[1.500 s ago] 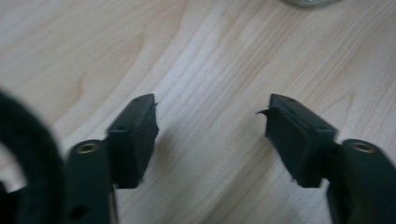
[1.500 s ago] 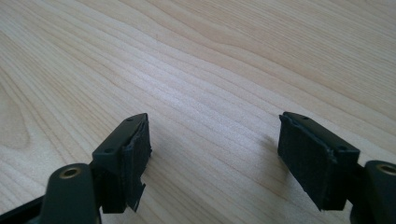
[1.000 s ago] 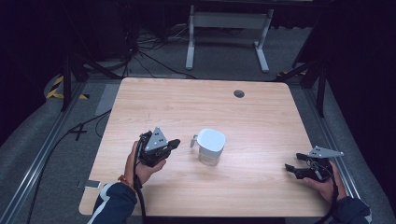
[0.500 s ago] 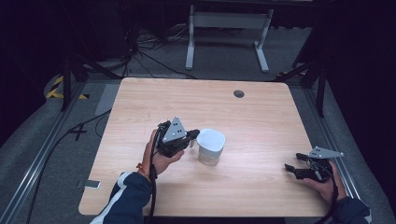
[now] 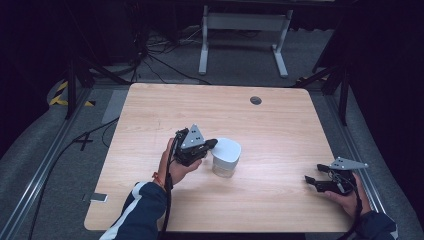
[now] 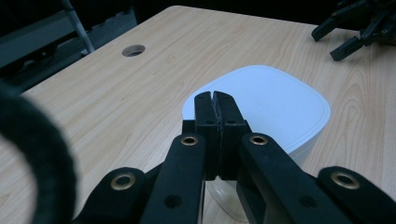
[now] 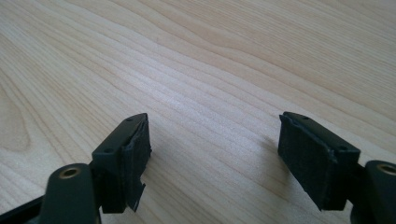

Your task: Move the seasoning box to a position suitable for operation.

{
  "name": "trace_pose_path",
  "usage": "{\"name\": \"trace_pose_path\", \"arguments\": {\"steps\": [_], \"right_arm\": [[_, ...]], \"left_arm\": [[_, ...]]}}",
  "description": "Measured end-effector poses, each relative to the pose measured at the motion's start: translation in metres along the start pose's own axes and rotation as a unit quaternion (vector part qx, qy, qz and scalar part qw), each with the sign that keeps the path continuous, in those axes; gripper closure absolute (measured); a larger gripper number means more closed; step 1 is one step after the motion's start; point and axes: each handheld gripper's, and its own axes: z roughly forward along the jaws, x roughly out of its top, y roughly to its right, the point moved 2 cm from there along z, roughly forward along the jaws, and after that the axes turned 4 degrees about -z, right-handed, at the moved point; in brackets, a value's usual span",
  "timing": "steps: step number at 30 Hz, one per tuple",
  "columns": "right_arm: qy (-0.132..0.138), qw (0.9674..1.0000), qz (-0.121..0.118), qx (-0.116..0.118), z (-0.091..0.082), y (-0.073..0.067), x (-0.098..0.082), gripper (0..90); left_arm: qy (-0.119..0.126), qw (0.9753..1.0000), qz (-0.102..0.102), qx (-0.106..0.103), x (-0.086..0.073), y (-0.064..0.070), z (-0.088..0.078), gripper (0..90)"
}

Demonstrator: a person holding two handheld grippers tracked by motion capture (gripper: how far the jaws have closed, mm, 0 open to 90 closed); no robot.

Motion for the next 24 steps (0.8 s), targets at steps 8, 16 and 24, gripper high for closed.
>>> {"name": "trace_pose_path", "arguments": {"steps": [8,16,24], "right_arm": [[0.0,1.0,0.0,0.0,0.0,-0.0001,0.0,25.3],[0.0,1.0,0.001,0.0,0.0,-0.0002,0.0001,25.2],[-0.001,1.0,0.003,-0.001,0.0001,-0.0007,0.0005,25.4]], "left_arm": [[0.002,1.0,-0.007,0.005,-0.0028,-0.0018,0.0023,89.9],[0.009,0.9998,-0.015,0.003,-0.0043,-0.0028,0.0028,90.0],[0.013,0.9998,-0.016,0.004,-0.0053,-0.0049,0.0022,90.0]]}}
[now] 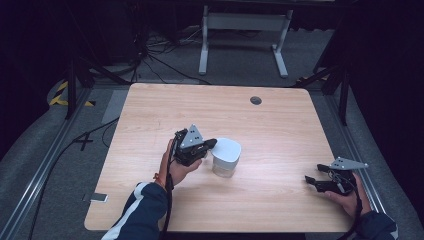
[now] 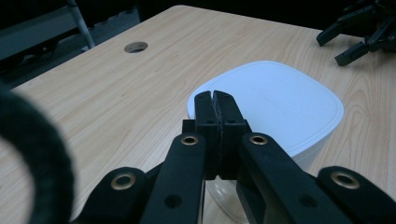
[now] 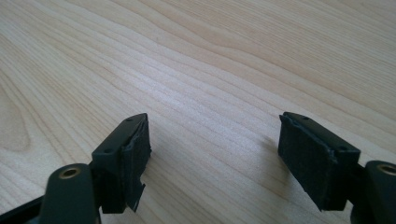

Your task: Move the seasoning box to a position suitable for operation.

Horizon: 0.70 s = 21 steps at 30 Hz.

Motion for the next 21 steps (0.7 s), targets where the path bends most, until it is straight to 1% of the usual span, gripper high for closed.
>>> {"name": "trace_pose_path", "arguments": {"steps": [1,2,4,5,6,7,8,9,10,11,12,13,14,15,16,17,18,19,20,21], "right_arm": [[-0.001,1.0,-0.001,-0.001,0.0,0.0,0.0,25.8],[-0.001,1.0,-0.003,-0.001,0.0,0.0,0.0,26.0],[-0.006,0.9999,-0.008,-0.007,-0.002,0.0,0.001,29.0],[-0.006,0.9999,-0.008,-0.007,-0.002,0.0,0.001,29.0],[-0.004,1.0,-0.003,-0.008,-0.002,-0.001,0.002,30.3],[-0.001,0.9999,-0.008,-0.011,-0.003,-0.002,0.004,33.3],[-0.001,0.9999,-0.008,-0.011,-0.003,-0.002,0.004,33.3],[0.011,0.9998,-0.015,-0.008,-0.006,-0.005,0.007,36.3],[0.011,0.9998,-0.015,-0.008,-0.006,-0.005,0.007,36.3],[0.017,0.9997,-0.016,-0.007,-0.007,-0.006,0.009,37.6],[0.022,0.9996,-0.015,-0.002,-0.008,-0.008,0.011,38.4],[0.028,0.9995,-0.014,0.01,-0.008,-0.009,0.015,40.2],[0.032,0.9992,-0.016,0.016,-0.008,-0.012,0.018,42.5],[0.039,0.9988,-0.02,0.024,-0.009,-0.014,0.023,44.6],[0.05,0.9976,-0.033,0.035,-0.009,-0.02,0.032,48.7],[0.05,0.9976,-0.033,0.035,-0.009,-0.02,0.032,48.7],[0.054,0.9971,-0.038,0.039,-0.009,-0.022,0.036,51.2],[0.059,0.9961,-0.045,0.048,-0.009,-0.027,0.044,56.3],[0.065,0.9947,-0.056,0.057,-0.008,-0.033,0.052,59.3],[0.068,0.9931,-0.068,0.067,-0.008,-0.042,0.063,65.1]], "left_arm": [[0.001,1.0,-0.005,-0.002,0.0,0.001,0.0,90.0],[-0.001,1.0,0.002,0.002,0.0,0.0,0.0,90.0],[-0.001,1.0,0.004,0.004,0.0,0.0,0.0,90.0],[-0.001,1.0,0.004,0.004,0.0,0.0,0.0,90.0],[-0.001,1.0,0.003,0.002,0.0,0.0,0.0,90.0],[-0.001,1.0,0.0,0.001,0.0,0.001,0.0,90.0],[-0.001,1.0,0.0,0.001,0.0,0.001,0.0,90.0],[-0.001,1.0,0.0,0.0,0.0,0.001,0.0,90.0],[-0.002,1.0,0.006,0.004,0.0,0.0,-0.001,90.0],[-0.001,1.0,-0.003,0.002,0.0,0.001,0.0,90.0],[-0.002,1.0,-0.005,0.003,0.0,0.001,-0.001,90.0],[-0.002,1.0,-0.006,0.004,-0.001,0.0,-0.001,90.0],[-0.003,1.0,-0.005,0.006,-0.001,-0.001,-0.001,90.0],[-0.002,0.9999,-0.009,0.005,-0.001,-0.001,-0.002,90.0],[-0.003,0.9999,-0.009,0.006,-0.001,-0.001,-0.002,90.0],[-0.003,0.9999,-0.009,0.006,-0.001,-0.001,-0.002,90.0],[-0.003,1.0,-0.005,0.008,-0.001,-0.001,-0.001,90.0],[-0.005,0.9999,-0.004,0.009,0.0,0.0,-0.001,90.0],[-0.005,0.9999,-0.004,0.008,0.0,0.0,-0.001,90.0],[-0.005,0.9999,-0.004,0.008,0.0,0.0,-0.001,90.0]]}}
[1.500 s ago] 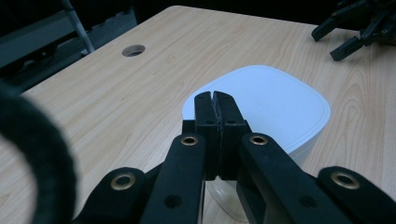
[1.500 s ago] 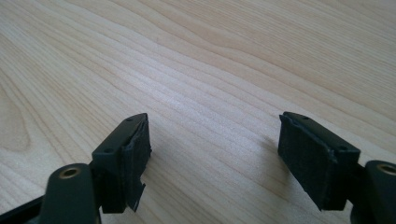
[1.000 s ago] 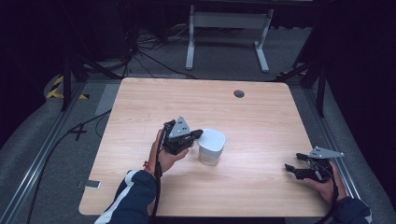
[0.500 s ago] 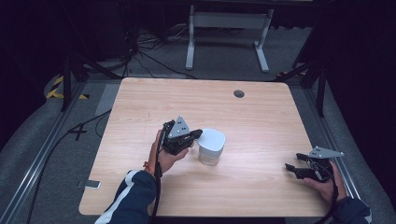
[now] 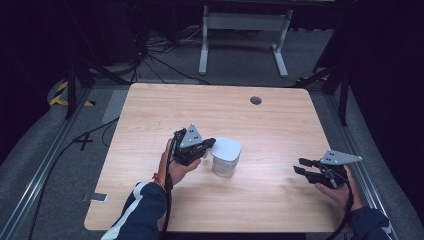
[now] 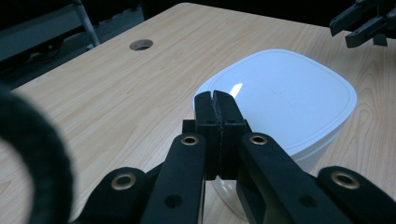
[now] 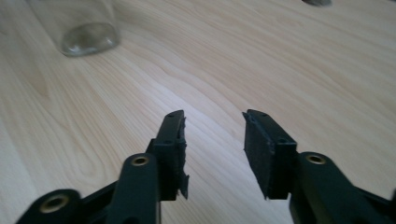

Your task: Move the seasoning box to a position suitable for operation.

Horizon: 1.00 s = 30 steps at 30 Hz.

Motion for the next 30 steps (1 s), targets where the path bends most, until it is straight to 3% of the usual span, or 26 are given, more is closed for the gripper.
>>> {"name": "trace_pose_path", "arguments": {"steps": [2,6,9,10,14,22,30], "right_arm": [[0.002,0.9999,-0.007,0.008,0.001,-0.003,0.005,67.2],[0.012,0.9981,-0.043,0.041,0.011,-0.025,0.036,78.6],[0.019,0.9946,-0.077,0.067,0.022,-0.043,0.064,89.3],[0.017,0.9924,-0.093,0.079,0.028,-0.053,0.078,89.9],[0.005,0.9893,-0.114,0.091,0.04,-0.066,0.092,90.0],[-0.036,0.9854,-0.125,0.11,0.069,-0.083,0.115,90.0],[-0.042,0.9842,-0.132,0.11,0.075,-0.09,0.123,90.0]], "left_arm": [[0.001,1.0,0.0,0.0,0.0,0.001,0.0,90.0],[0.0,1.0,0.0,-0.001,0.0,0.0,0.0,90.0],[0.001,1.0,0.0,-0.002,0.0,0.0,0.0,90.0],[0.002,1.0,0.003,-0.002,0.0,-0.001,0.0,90.0],[0.003,1.0,0.002,-0.003,0.0,-0.001,0.0,90.0],[0.005,1.0,0.0,-0.004,-0.001,-0.002,0.001,90.0],[0.007,1.0,0.0,-0.005,-0.001,-0.002,0.001,90.0]]}}
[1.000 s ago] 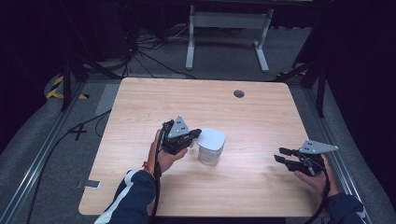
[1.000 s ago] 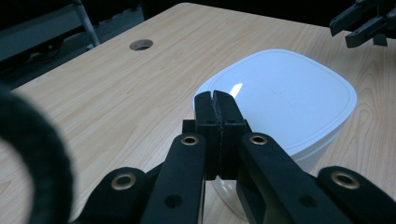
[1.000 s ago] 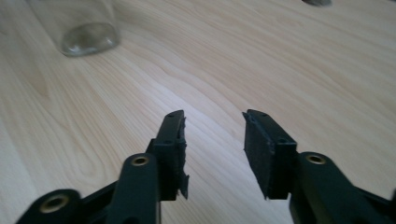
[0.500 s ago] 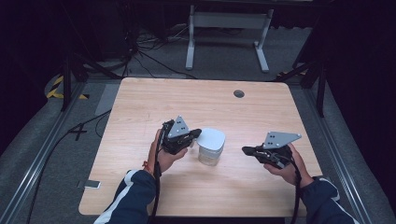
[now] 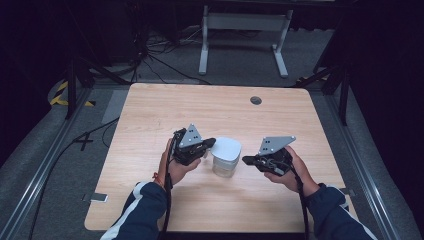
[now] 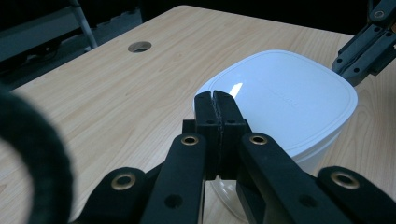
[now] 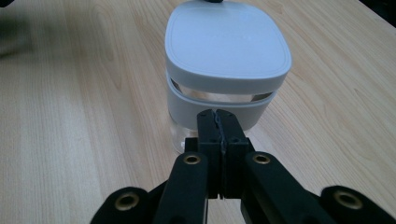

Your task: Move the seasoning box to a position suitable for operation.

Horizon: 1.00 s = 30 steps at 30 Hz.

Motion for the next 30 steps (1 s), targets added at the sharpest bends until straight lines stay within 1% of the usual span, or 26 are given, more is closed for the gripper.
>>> {"name": "trace_pose_path", "arguments": {"steps": [5,6,8,9,11,12,14,18,19,21,23,24,27,28,30], "right_arm": [[-0.006,1.0,-0.004,0.004,0.003,-0.002,0.006,90.0],[-0.011,0.9999,-0.006,0.002,0.004,-0.003,0.007,90.0],[-0.012,0.9999,-0.008,-0.001,0.004,-0.002,0.008,90.0],[-0.009,0.9999,-0.005,0.003,0.004,-0.002,0.009,90.0],[-0.01,0.9999,-0.003,0.0,0.004,-0.002,0.011,90.0],[-0.009,0.9999,-0.006,0.0,0.005,-0.002,0.012,90.0],[-0.01,1.0,0.001,-0.001,0.005,-0.002,0.013,90.0],[0.009,0.9999,0.009,-0.007,0.001,0.0,0.017,90.0],[0.01,0.9999,0.011,-0.006,0.0,0.001,0.017,90.0],[0.007,0.9999,0.006,-0.009,0.001,0.001,0.018,90.0],[0.005,0.9999,0.007,-0.008,0.002,0.001,0.018,90.0],[-0.003,0.9999,0.007,-0.011,0.003,0.001,0.017,90.0],[-0.01,0.9999,0.01,-0.007,0.006,0.002,0.013,90.0],[-0.017,0.9997,0.012,-0.008,0.007,0.003,0.011,90.0],[-0.02,0.9997,0.012,-0.01,0.008,0.003,0.011,90.0]], "left_arm": [[0.0,1.0,0.001,0.0,0.0,0.0,0.0,90.0],[0.0,1.0,0.002,-0.001,0.0,-0.001,0.0,90.0],[0.001,1.0,0.001,0.0,0.0,0.0,0.0,90.0],[0.0,1.0,0.001,0.0,0.0,0.0,0.0,90.0],[0.001,1.0,0.001,-0.001,0.0,0.0,0.0,90.0],[0.001,1.0,0.001,0.0,0.0,0.0,0.0,90.0],[0.0,1.0,-0.002,-0.001,-0.001,-0.001,0.0,90.0],[0.002,1.0,-0.004,-0.001,-0.001,-0.002,0.0,90.0],[0.002,1.0,-0.005,0.0,-0.001,-0.002,0.0,90.0],[0.002,1.0,-0.007,0.0,-0.002,-0.002,0.0,90.0],[0.004,1.0,-0.007,-0.002,-0.002,-0.003,0.0,90.0],[0.002,1.0,-0.007,-0.001,-0.002,-0.002,0.0,90.0],[0.003,1.0,-0.008,-0.002,-0.002,-0.001,0.0,90.0],[0.003,1.0,-0.005,-0.002,-0.001,-0.001,0.0,90.0],[0.004,0.9999,-0.01,-0.003,-0.002,-0.001,0.0,90.0]]}}
